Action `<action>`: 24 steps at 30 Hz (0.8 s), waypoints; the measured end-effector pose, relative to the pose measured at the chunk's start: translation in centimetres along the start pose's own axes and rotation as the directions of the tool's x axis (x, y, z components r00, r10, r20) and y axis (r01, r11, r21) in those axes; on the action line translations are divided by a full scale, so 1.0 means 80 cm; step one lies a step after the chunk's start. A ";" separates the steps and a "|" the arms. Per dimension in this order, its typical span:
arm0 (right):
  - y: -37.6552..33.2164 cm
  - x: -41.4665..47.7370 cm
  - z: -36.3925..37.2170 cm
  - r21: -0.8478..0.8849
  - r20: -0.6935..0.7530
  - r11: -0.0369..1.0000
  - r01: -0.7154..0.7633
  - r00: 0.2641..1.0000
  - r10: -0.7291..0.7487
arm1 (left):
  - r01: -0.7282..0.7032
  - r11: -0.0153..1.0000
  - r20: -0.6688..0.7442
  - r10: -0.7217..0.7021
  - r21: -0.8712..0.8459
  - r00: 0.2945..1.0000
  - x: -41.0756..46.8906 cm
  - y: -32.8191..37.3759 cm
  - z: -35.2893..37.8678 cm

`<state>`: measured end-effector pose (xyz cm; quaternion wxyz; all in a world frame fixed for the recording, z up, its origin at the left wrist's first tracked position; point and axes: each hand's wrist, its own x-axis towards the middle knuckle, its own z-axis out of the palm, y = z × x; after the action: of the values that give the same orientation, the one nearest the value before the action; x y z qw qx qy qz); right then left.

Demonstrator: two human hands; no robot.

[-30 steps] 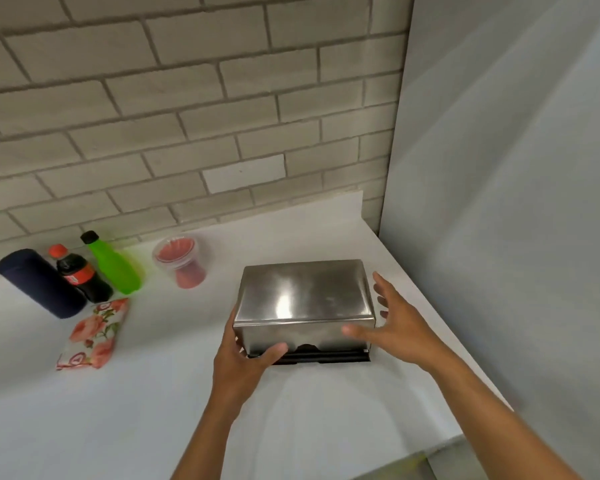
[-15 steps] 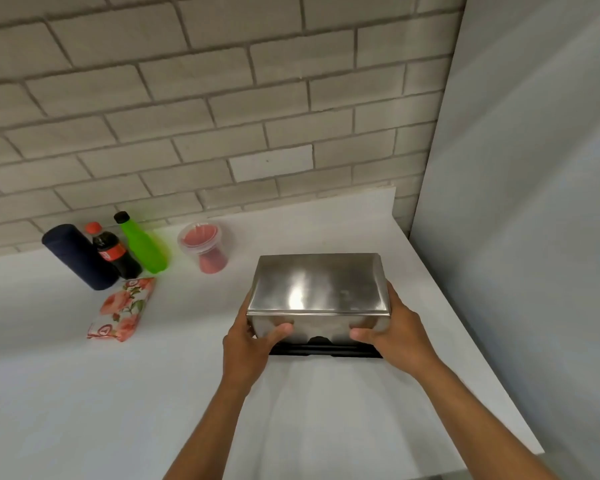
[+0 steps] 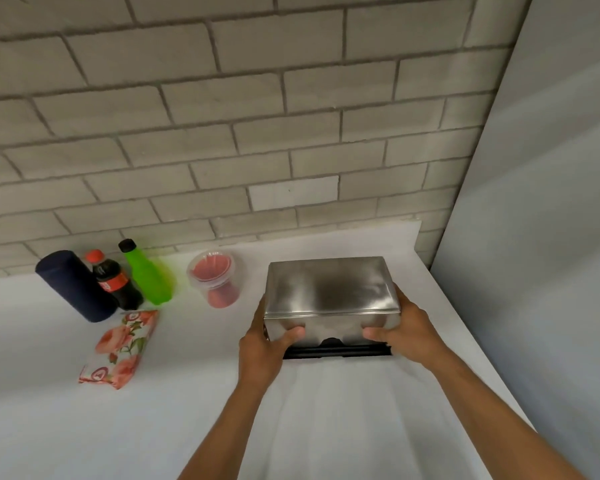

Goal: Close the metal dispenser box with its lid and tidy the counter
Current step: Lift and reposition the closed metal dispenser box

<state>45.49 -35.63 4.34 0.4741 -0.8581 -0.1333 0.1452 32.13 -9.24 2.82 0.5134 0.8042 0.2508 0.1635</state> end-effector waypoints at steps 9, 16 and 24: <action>-0.021 0.073 0.010 0.012 0.005 1.000 0.006 1.000 -0.006 | 0.038 0.998 0.025 -0.039 0.042 0.999 0.074 -0.004 0.000; -0.023 0.120 0.007 0.021 0.065 0.998 0.052 0.996 -0.054 | 0.003 1.000 -0.037 -0.002 0.026 0.999 0.097 0.001 0.005; -0.022 0.148 0.011 0.035 0.089 0.998 0.050 0.995 -0.053 | -0.055 0.998 -0.039 0.056 0.032 0.998 0.120 -0.003 0.006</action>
<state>55.94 -29.67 3.96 0.4852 -0.8391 -0.1741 0.1737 40.18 -4.02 2.45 0.4911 0.8153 0.2410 0.1895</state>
